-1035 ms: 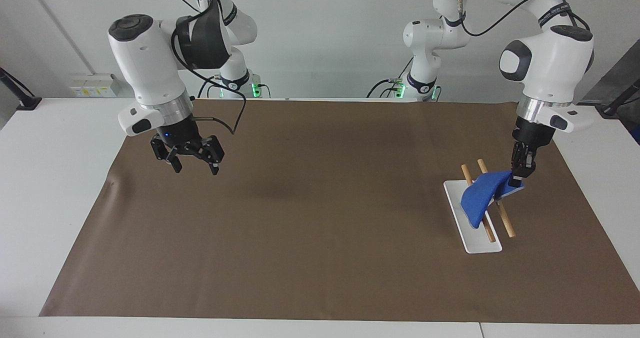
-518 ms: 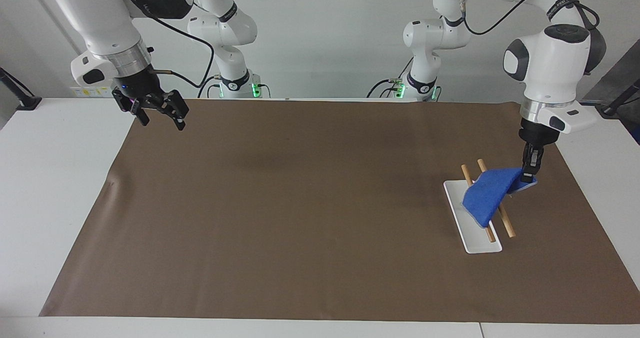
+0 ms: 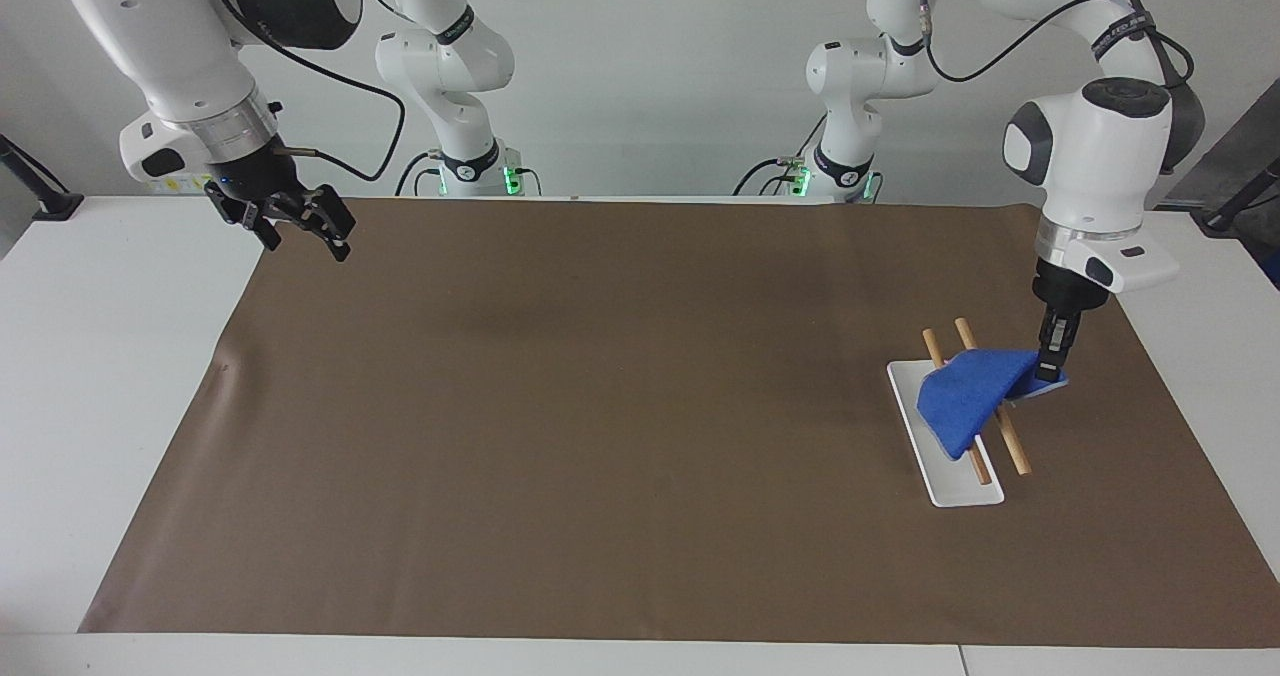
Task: Right arm passes towel to left arm to hang
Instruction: 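Drape the towel over the wooden dowels with the left gripper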
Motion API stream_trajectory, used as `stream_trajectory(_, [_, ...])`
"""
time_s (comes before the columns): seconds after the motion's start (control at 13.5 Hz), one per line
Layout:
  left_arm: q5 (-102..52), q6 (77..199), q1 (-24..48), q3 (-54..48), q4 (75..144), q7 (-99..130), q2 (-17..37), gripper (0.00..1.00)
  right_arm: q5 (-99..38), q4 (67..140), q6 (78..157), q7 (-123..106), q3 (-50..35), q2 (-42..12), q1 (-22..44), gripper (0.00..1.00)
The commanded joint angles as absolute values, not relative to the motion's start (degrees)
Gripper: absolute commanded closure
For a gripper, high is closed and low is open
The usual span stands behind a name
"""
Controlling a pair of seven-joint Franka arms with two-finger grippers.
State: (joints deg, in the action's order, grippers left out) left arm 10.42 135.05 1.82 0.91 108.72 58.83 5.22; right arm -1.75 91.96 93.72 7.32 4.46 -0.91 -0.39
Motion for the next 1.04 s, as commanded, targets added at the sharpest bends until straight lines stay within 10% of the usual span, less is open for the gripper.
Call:
stream_trajectory(0.0, [11.6, 139.1, 1.4, 1.1, 108.0, 58.0, 7.8, 1.0, 1.6, 94.0, 94.0, 4.2, 3.9, 1.0, -0.4, 0.0])
stream_trajectory(0.96, [11.0, 147.5, 1.1, 3.2, 109.6, 55.9, 14.0, 1.0, 1.5, 94.7, 94.4, 4.0, 3.9, 1.2, -0.4, 0.0])
